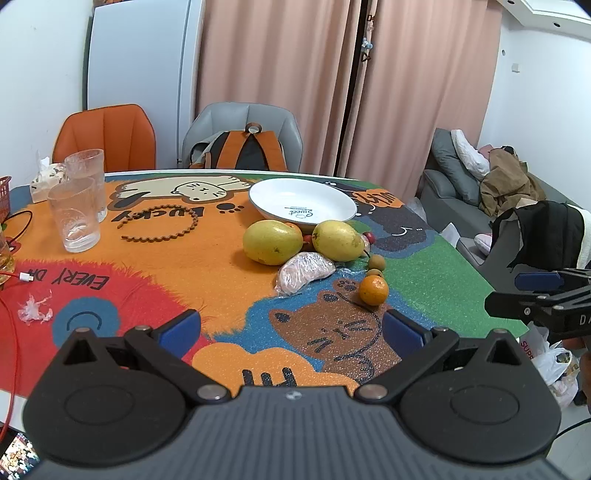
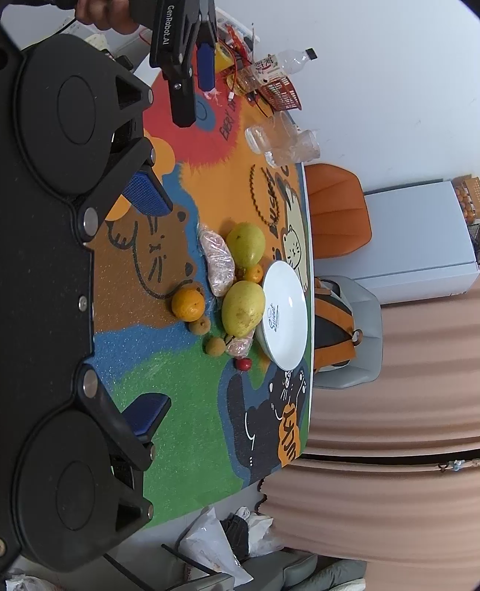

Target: Organize fruits

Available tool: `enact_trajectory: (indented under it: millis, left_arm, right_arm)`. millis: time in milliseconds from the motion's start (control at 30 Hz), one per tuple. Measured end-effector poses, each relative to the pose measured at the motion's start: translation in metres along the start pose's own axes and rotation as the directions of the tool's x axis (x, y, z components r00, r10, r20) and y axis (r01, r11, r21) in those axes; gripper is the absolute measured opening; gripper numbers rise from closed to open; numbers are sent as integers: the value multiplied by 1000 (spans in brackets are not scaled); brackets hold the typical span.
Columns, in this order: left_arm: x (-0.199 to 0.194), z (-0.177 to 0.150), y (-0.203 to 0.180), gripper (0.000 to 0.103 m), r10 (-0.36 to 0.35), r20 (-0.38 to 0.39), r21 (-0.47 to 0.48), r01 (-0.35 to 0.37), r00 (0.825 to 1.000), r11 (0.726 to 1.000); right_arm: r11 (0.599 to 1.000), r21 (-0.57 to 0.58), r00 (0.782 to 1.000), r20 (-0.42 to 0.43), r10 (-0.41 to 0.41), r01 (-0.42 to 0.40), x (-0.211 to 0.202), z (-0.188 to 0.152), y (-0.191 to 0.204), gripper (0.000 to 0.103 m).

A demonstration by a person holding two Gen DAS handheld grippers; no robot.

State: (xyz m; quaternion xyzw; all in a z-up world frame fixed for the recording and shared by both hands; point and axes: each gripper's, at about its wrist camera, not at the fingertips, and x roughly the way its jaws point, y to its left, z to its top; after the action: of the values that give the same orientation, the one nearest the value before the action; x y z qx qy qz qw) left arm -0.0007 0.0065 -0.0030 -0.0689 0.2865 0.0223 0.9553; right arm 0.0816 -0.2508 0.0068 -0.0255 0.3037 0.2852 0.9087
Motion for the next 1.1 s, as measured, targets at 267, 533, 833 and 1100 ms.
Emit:
enact_trajectory:
  millis: [267, 533, 833, 1100]
  left_arm:
    - [0, 0, -2, 103, -2, 0, 3, 2, 1000, 1000]
    - [1, 1, -1, 103, 0, 0, -2, 0, 1000, 1000]
    - [0, 1, -1, 103, 2, 0, -2, -2, 1000, 1000]
    - [0, 2, -1, 103, 1, 1, -2, -1, 1000, 1000]
  right_arm:
    - [1000, -4, 1000, -6, -1, 1, 0, 1, 0, 103]
    - [1000, -13, 1000, -1, 2, -2, -2, 4, 1, 103]
    - [1000, -16, 1000, 3, -5, 5, -4, 6, 2, 103]
    - [1000, -19, 1000, 4, -4, 5, -4, 6, 2, 103]
